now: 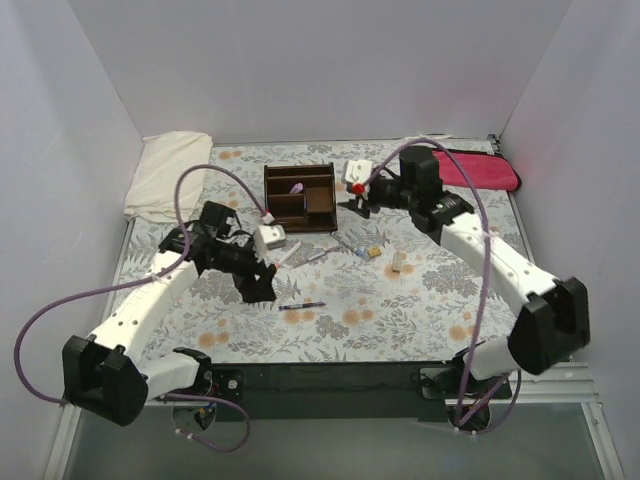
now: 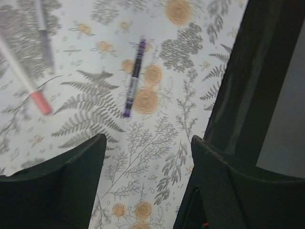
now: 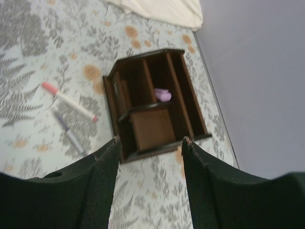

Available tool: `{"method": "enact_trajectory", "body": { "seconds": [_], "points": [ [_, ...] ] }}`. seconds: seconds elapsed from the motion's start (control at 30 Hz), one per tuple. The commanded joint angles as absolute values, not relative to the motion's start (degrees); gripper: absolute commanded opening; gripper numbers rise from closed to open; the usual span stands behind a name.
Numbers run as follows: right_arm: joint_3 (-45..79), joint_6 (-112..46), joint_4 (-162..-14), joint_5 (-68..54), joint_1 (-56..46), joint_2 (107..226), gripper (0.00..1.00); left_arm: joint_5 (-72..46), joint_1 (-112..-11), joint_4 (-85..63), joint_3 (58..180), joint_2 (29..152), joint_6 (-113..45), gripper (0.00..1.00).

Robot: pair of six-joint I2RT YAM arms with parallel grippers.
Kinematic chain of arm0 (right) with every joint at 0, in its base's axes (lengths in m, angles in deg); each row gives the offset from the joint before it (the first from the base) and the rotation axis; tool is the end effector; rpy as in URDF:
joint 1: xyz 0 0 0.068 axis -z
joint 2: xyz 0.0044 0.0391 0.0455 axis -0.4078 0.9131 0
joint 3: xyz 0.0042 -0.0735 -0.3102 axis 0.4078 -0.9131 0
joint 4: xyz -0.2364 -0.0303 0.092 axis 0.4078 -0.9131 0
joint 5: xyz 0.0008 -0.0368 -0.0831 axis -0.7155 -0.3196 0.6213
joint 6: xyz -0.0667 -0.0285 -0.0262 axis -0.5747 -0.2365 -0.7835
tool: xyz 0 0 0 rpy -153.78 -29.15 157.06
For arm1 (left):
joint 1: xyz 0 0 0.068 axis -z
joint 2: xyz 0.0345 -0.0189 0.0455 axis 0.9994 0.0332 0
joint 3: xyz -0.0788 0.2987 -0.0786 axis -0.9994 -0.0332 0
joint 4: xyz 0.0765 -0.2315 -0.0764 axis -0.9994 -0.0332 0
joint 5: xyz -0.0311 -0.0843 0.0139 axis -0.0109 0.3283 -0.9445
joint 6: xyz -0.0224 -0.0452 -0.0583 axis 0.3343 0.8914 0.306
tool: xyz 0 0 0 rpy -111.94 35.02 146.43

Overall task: Sort the stationery into containers
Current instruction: Place the pen in the storage box, then pick up the pen from the center of the board.

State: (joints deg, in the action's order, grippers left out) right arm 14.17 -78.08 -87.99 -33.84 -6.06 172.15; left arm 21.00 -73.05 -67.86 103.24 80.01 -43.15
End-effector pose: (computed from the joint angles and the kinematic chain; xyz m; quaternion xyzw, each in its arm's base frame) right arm 0.3041 0.2197 0.3928 -0.5761 0.5196 0.1942 0.6004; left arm 0.1715 -0.0920 0.3086 0.1800 0.8940 -0.3799 0.1550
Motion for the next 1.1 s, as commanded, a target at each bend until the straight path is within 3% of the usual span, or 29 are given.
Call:
{"method": "enact_trajectory", "body": {
  "seconds": [0.0,0.2,0.33,0.8,1.07],
  "points": [
    [5.3,-91.9,-103.8,-25.9,-5.9,159.6,0.59,13.6,-61.6,-66.3,101.8,83.2,-48.5,0.68],
    [4.1,-87.4,-120.4,-23.0,-6.0,158.5,0.47,11.2,-57.9,-57.8,104.3,90.8,-43.2,0.66],
    [4.3,-85.1,-124.4,-22.6,-6.5,163.4,0.6,8.1,-54.8,-57.5,104.8,94.2,-42.5,0.66],
    [2.9,-79.3,-121.4,-24.7,-6.4,165.2,0.6,-5.1,-46.3,-44.1,101.4,104.3,-36.1,0.58],
    [2.9,-80.4,-121.3,-21.8,-6.1,165.1,0.6,-5.9,-45.9,-43.6,98.9,106.1,-36.4,0.56]
  ]
}}
